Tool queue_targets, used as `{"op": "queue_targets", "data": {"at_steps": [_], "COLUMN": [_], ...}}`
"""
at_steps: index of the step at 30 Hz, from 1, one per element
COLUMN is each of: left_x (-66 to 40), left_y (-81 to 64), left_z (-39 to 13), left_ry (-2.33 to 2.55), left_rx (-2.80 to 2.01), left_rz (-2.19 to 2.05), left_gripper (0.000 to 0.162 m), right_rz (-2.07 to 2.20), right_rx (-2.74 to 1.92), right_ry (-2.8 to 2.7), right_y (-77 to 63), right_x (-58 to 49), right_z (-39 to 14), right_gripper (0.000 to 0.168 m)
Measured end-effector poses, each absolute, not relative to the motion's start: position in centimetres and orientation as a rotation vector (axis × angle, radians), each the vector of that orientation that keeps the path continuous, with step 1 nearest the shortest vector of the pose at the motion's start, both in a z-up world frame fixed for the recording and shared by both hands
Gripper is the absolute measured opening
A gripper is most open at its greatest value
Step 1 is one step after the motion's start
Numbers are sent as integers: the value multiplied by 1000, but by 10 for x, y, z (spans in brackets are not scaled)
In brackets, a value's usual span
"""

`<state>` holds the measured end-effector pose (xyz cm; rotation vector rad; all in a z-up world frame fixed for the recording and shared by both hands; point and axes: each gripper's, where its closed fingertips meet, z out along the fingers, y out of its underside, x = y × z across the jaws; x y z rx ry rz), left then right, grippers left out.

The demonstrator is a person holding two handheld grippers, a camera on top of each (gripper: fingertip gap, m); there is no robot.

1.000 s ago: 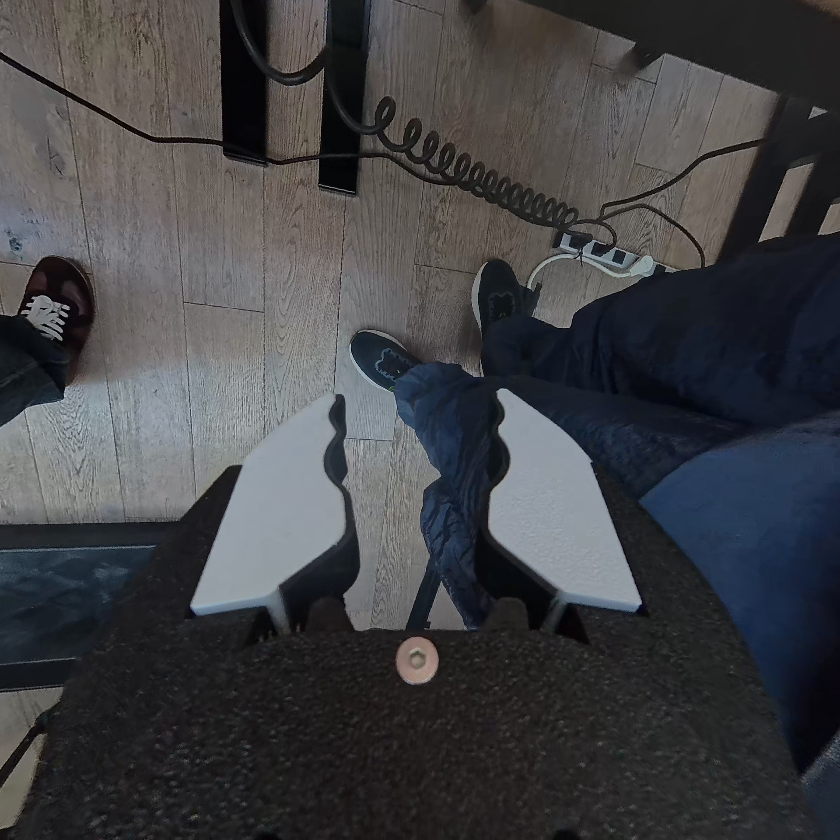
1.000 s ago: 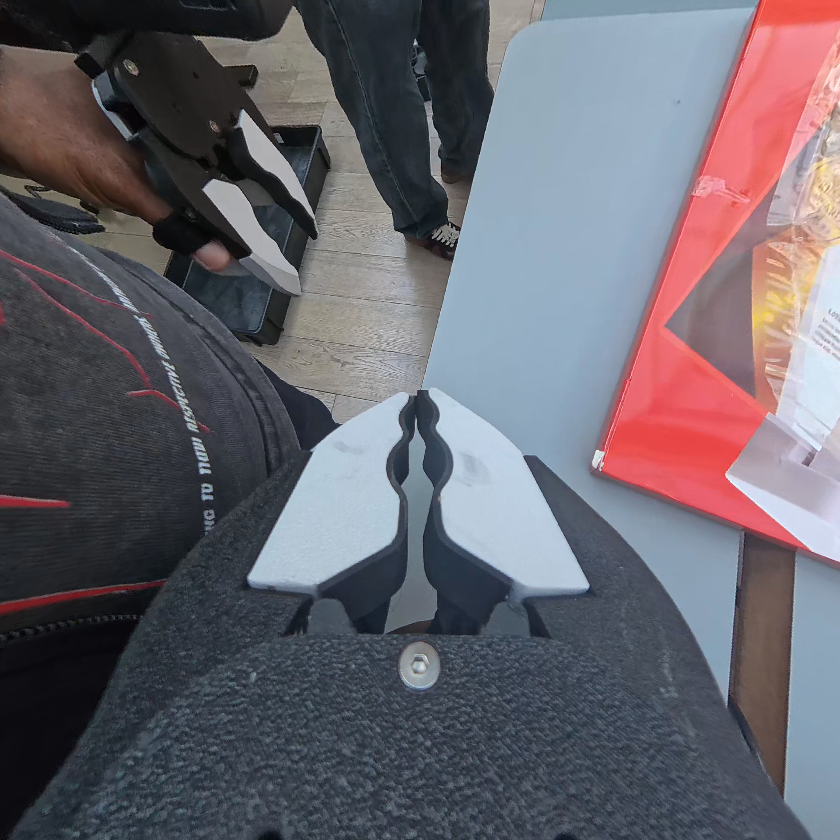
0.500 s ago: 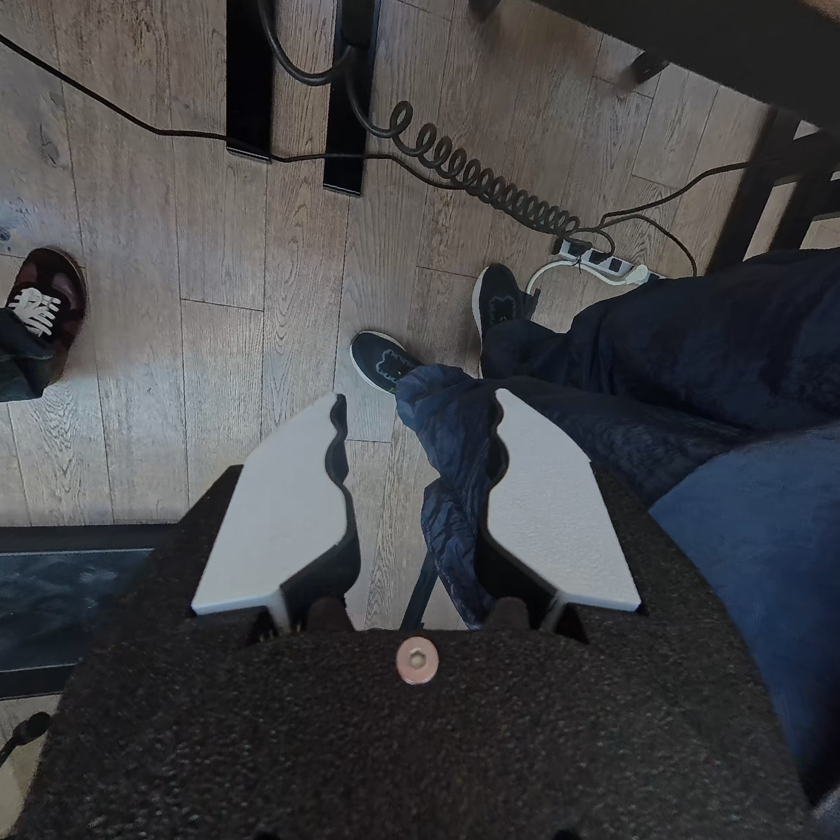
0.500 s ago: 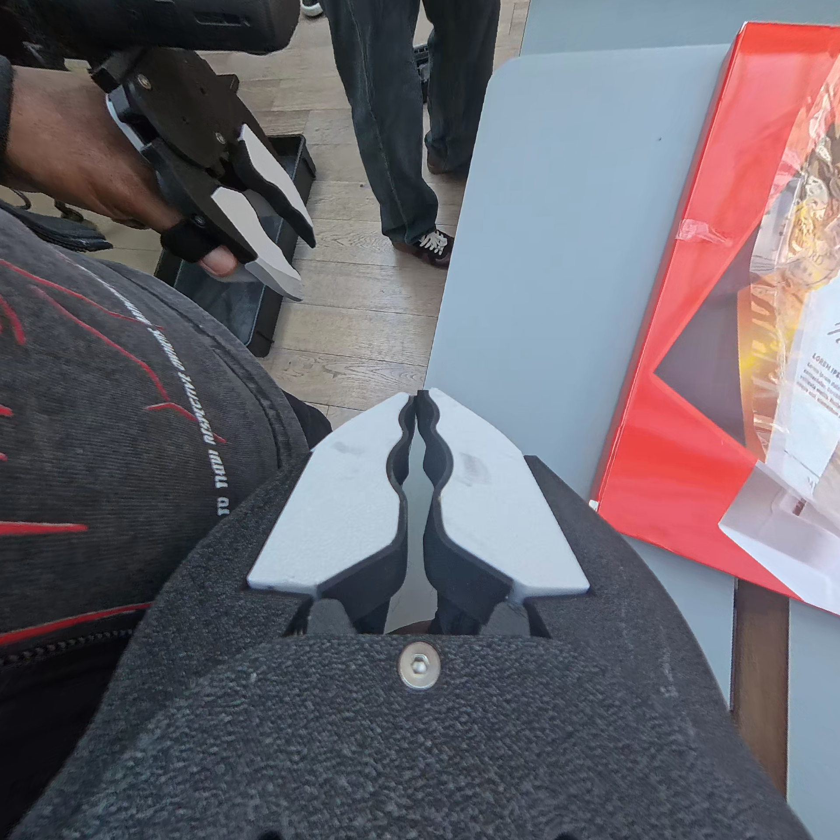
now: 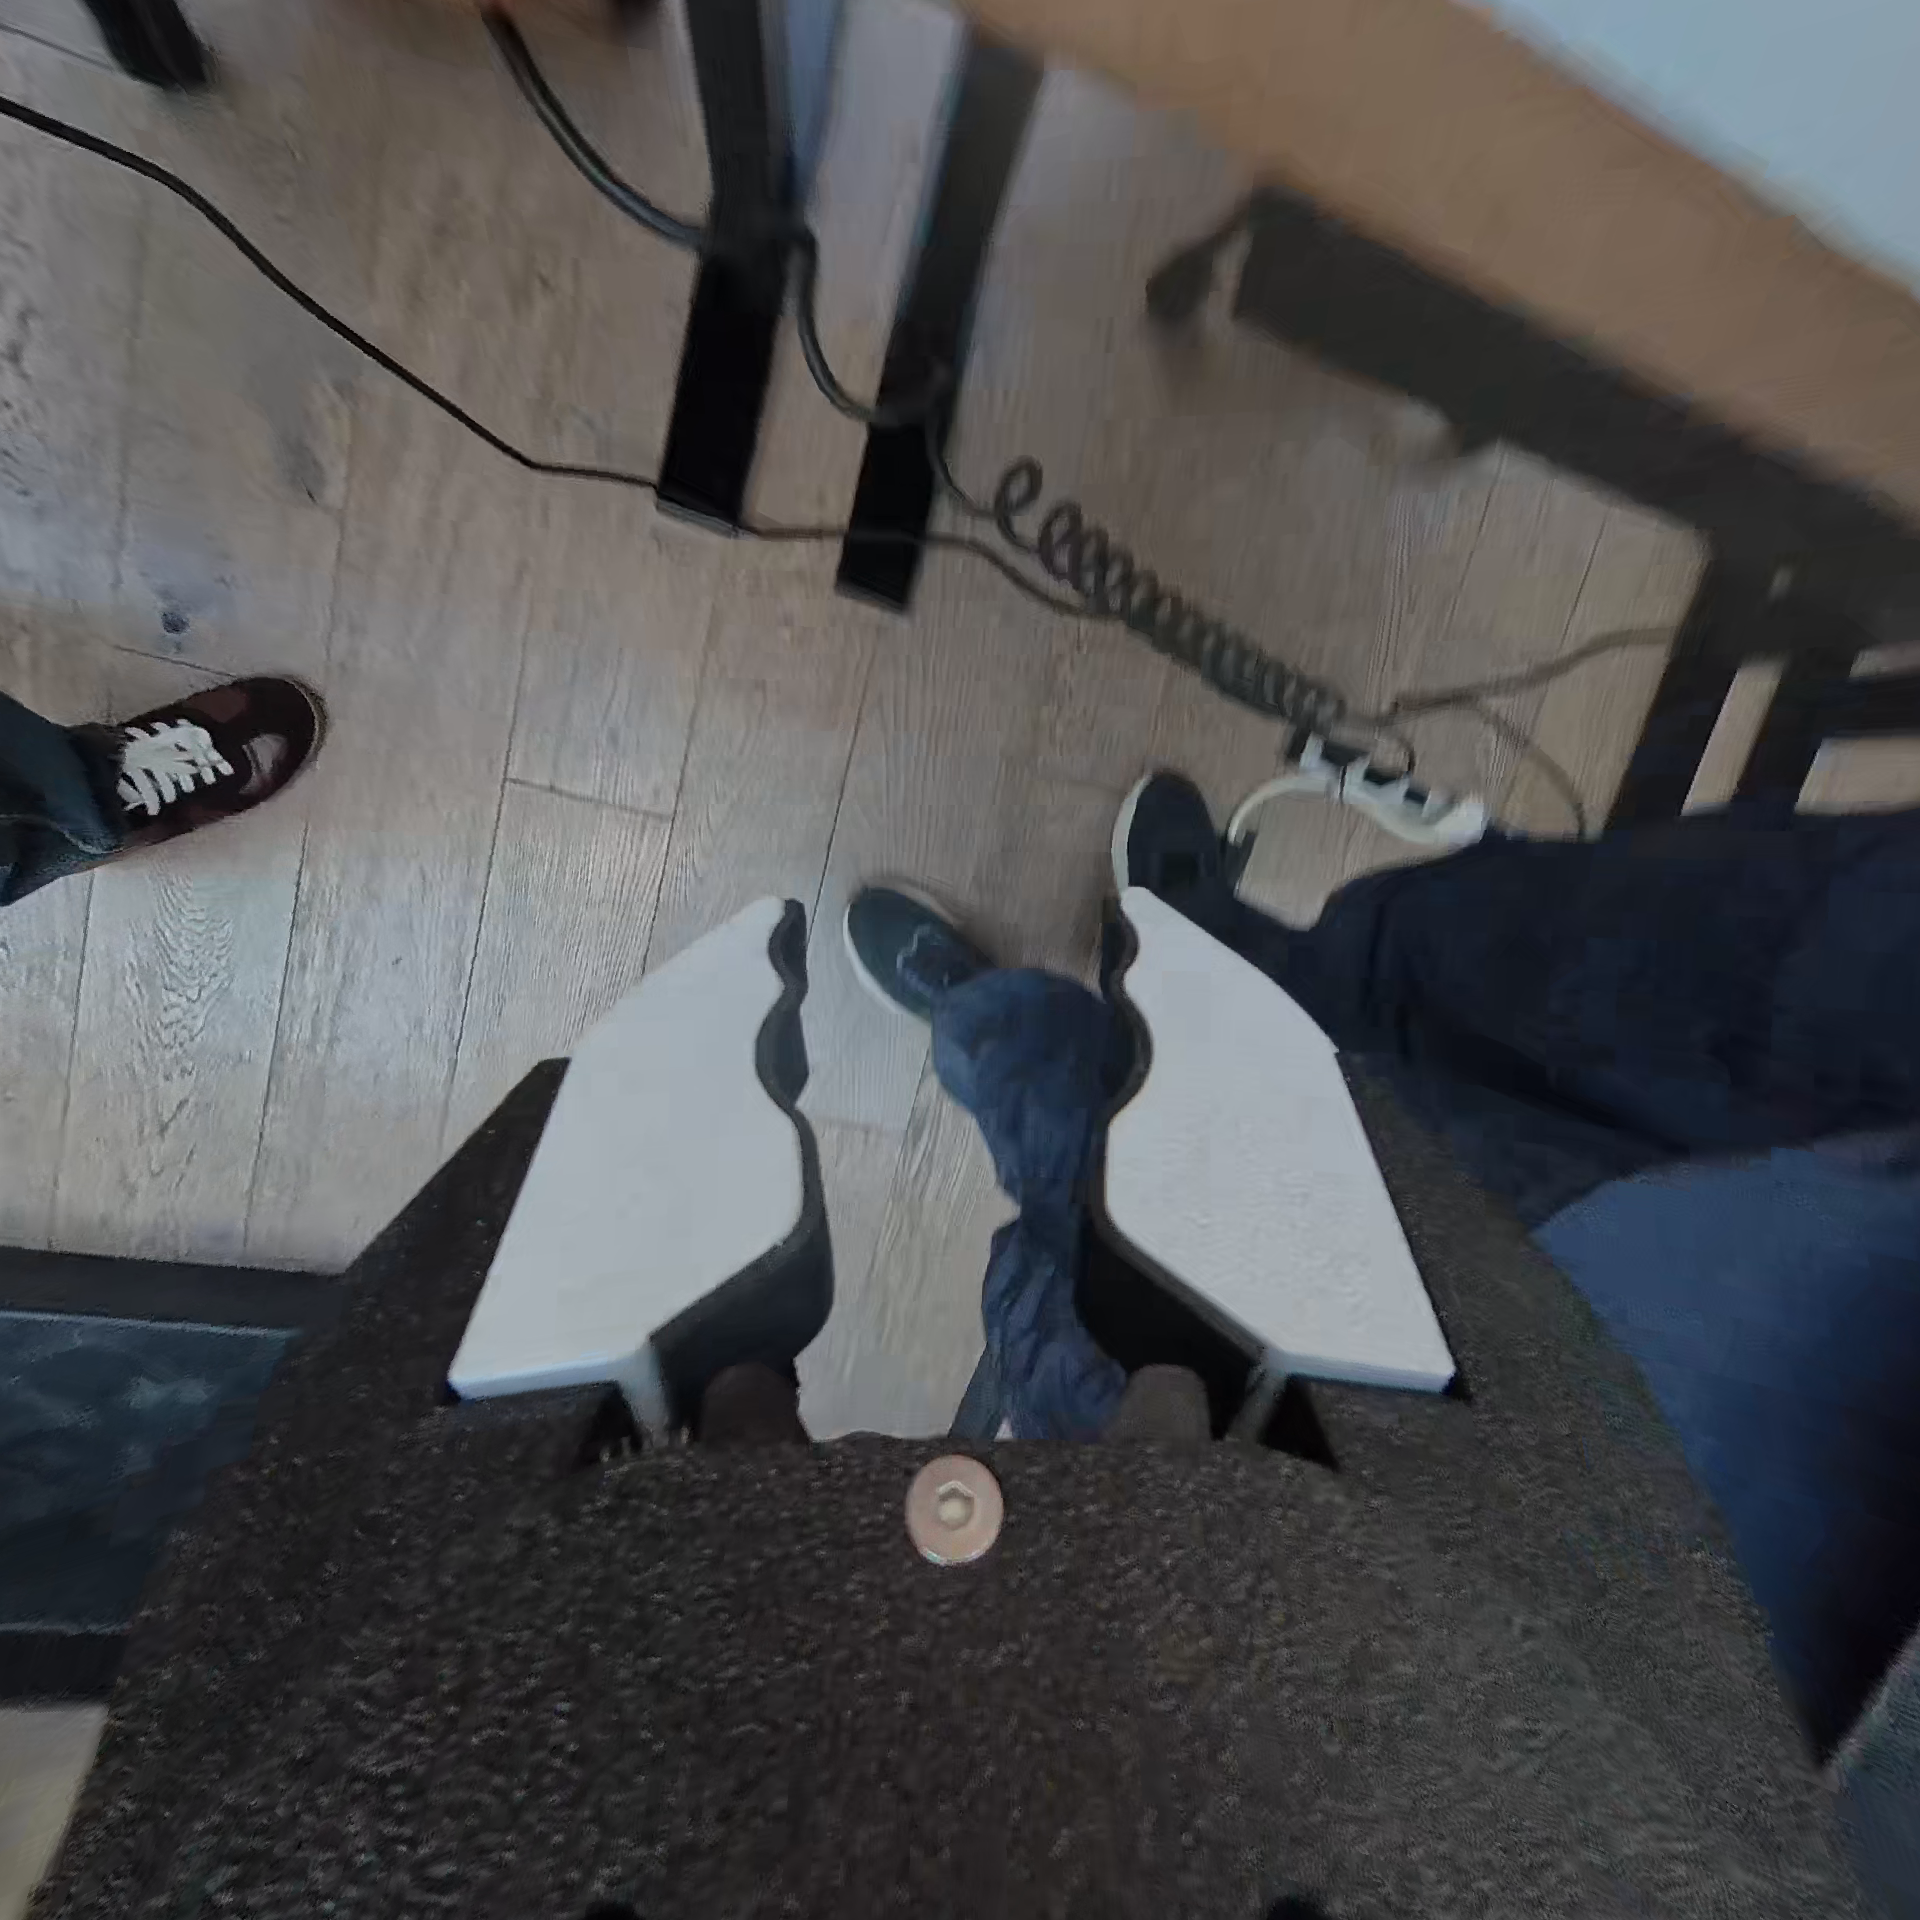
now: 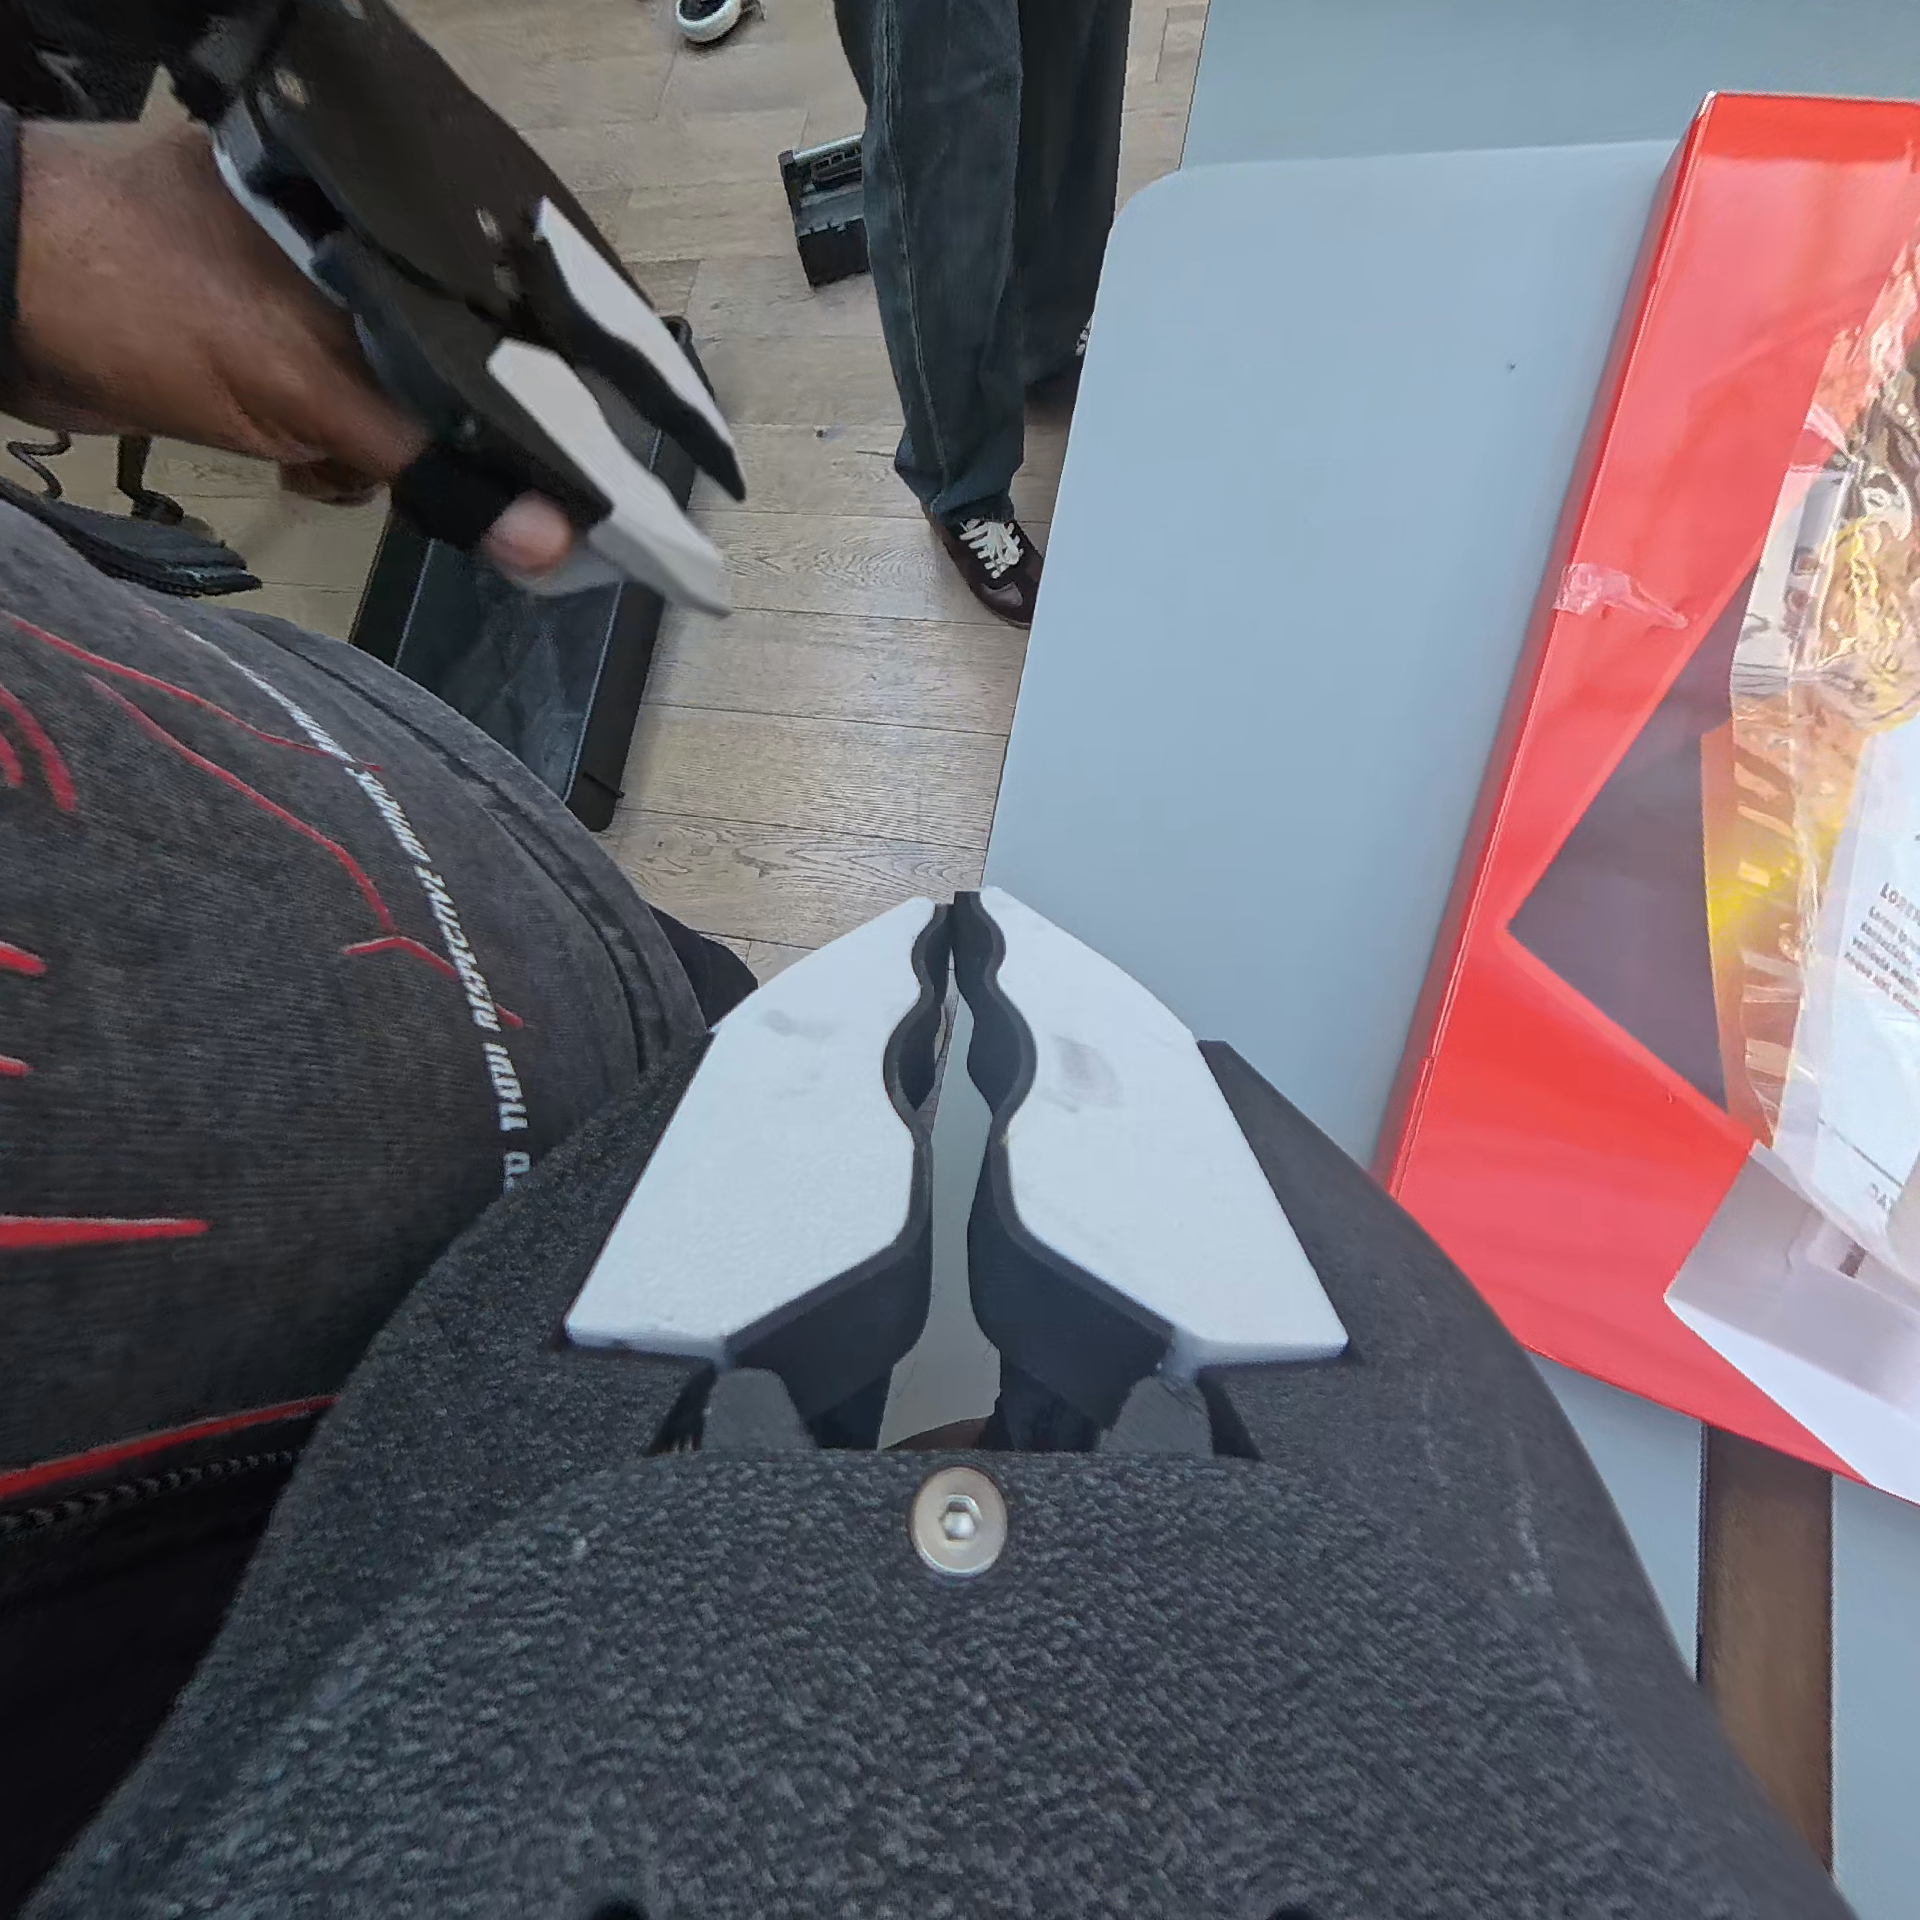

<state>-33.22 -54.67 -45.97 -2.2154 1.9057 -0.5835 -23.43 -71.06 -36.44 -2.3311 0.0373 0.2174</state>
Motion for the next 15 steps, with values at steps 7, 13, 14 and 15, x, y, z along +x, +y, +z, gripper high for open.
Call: {"op": "queue_targets", "data": {"at_steps": [7, 13, 14, 15], "left_x": [-258, -238, -236, -236], "left_y": [-368, -336, -341, -349], "left_z": [-322, -303, -305, -310], "left_ry": [749, 896, 916, 954], "left_rx": [-2182, -2096, -2098, -2101], "left_rz": [-1013, -944, -953, -959], "left_gripper": [25, 25, 25, 25], "right_rz": [226, 195, 192, 185], "right_rx": [-2344, -2336, -2337, -2339], "right_ry": [24, 47, 59, 71], "right_y": [-705, -700, -701, -702], "right_x": [-237, -230, -229, -228], "right_z": [-366, -360, -360, -361], "right_gripper": [0, 0, 0, 1]}}
